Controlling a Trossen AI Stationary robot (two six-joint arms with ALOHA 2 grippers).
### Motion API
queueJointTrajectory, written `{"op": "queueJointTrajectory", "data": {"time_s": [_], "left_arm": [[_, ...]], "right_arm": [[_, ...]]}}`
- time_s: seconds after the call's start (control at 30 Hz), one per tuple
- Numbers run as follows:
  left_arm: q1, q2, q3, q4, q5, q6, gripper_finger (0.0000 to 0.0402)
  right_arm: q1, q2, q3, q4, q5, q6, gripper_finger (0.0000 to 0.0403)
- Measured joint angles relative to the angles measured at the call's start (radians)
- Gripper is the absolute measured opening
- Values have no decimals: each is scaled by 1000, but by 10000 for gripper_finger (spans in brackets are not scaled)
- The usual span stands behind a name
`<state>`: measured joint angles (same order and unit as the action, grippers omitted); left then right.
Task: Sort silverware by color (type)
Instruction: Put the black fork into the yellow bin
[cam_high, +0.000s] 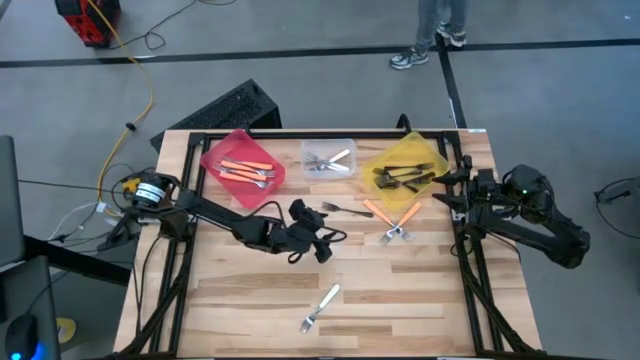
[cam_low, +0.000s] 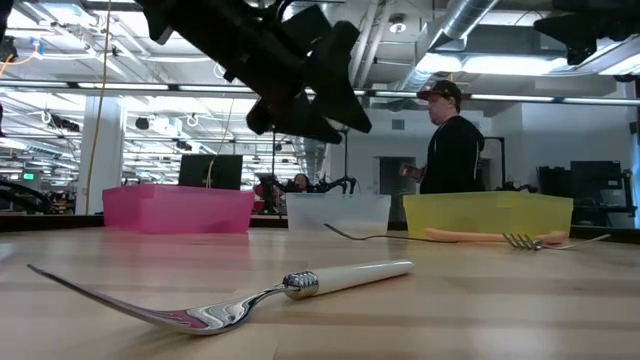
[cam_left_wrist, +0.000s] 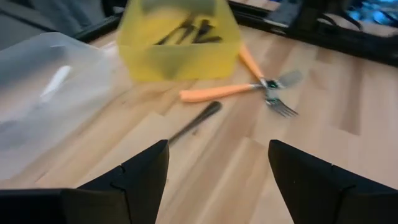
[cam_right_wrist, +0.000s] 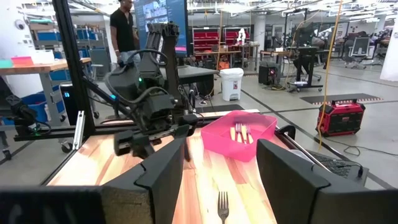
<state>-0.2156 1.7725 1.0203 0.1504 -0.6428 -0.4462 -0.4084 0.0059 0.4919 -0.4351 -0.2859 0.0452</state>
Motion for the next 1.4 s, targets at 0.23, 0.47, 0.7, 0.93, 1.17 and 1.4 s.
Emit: {"op": "queueJointTrajectory", "data": {"time_s": [0.23, 0.47, 0.7, 0.93, 1.17, 1.4], "left_arm": [[1, 0, 0, -66, -88, -134, 261], [1, 0, 0, -116, -141, -185, 261], [4, 14, -2, -132, -162, -206, 261], [9, 13, -2, -168, -211, -226, 261], [35, 13, -2, -148, -137, -220, 261], [94, 11, -2, -69, 88, -45, 261]], "right_arm": [[0, 0, 0, 0, 0, 0, 226], [0, 0, 0, 0, 0, 0, 226], [0, 0, 0, 0, 0, 0, 226], [0, 0, 0, 0, 0, 0, 226], [0, 0, 0, 0, 0, 0, 226], [0, 0, 0, 0, 0, 0, 226]]}}
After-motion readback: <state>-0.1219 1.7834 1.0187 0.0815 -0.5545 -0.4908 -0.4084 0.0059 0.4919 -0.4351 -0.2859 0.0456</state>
